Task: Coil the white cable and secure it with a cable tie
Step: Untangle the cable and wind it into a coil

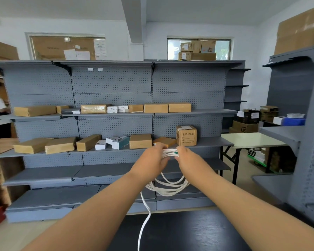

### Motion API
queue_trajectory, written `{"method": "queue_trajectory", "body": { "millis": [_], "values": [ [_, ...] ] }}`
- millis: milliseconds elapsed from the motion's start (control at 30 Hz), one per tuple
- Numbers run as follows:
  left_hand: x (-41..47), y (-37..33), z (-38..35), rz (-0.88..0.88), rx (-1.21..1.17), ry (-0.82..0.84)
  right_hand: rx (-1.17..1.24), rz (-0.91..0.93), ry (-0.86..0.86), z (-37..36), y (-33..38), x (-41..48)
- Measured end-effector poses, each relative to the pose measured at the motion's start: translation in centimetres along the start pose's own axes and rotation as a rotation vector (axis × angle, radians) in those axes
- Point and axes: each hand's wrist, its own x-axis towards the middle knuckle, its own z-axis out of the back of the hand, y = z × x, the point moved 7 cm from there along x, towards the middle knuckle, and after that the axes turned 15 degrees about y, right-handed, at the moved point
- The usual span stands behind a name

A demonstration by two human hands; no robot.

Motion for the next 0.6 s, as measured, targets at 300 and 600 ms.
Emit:
{"method": "queue_trajectory", "body": {
  "millis": [300,600],
  "values": [
    [-0.8,1.6,-1.3,0.154,-0.278,0.0,0.222,-0.106,-0.154,0.9,-2.2,-1.0],
    [0.4,-1.7,-0.4,0.086,0.132,0.047,0.161,0.006,-0.072,1.8,-2.1,-2.2]
  ]
}}
